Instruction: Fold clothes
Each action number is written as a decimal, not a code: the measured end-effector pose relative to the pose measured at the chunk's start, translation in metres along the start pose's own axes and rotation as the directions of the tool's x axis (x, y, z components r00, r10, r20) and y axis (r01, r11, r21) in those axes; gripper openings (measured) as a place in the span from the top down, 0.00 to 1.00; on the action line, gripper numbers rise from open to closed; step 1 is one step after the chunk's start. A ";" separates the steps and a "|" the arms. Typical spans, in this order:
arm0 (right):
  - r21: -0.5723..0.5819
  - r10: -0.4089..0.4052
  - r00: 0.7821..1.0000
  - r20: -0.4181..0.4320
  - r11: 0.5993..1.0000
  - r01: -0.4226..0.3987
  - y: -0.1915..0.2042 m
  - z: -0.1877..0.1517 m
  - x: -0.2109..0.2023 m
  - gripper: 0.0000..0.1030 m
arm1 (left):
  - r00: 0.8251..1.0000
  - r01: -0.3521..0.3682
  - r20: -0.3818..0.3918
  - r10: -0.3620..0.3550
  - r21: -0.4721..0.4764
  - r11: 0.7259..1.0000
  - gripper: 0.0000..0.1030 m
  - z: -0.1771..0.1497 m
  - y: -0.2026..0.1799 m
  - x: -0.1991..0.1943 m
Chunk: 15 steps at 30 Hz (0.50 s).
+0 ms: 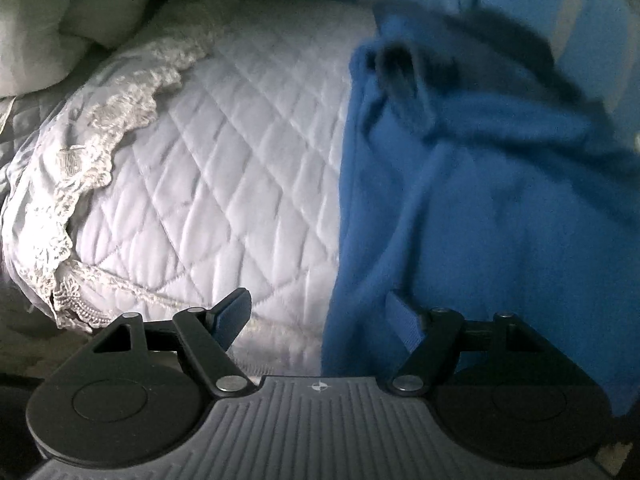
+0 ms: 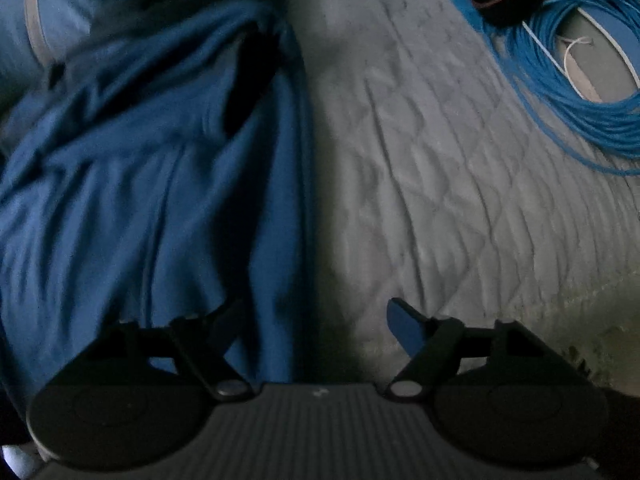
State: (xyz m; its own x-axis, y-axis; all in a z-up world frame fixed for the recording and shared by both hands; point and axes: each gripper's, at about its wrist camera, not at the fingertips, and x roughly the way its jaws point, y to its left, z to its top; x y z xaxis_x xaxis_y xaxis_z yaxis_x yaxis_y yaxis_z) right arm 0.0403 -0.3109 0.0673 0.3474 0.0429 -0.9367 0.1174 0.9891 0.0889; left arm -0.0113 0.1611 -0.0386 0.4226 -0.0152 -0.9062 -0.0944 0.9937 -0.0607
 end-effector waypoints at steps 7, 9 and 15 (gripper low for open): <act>-0.013 0.050 0.988 -0.144 0.999 -0.052 0.012 -0.016 0.027 0.77 | 0.994 0.042 -0.104 -0.043 -0.012 0.999 0.61 0.001 -0.007 0.027; -0.017 0.109 0.981 -0.158 0.993 -0.113 0.013 -0.019 0.024 0.91 | 0.995 0.071 -0.070 -0.068 0.041 0.997 0.93 -0.001 -0.014 0.015; -0.043 0.300 0.953 -0.049 0.952 -0.302 0.005 -0.007 -0.021 0.92 | 0.981 0.175 0.069 -0.180 0.079 0.981 0.94 0.005 -0.011 -0.031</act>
State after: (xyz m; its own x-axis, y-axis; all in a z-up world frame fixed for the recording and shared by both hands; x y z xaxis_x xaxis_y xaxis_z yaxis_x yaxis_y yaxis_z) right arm 0.0270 -0.3054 0.0855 0.3209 0.3444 -0.8823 -0.0333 0.9351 0.3529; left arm -0.0185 0.1514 -0.0080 0.4941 -0.1864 -0.8492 0.0520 0.9813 -0.1852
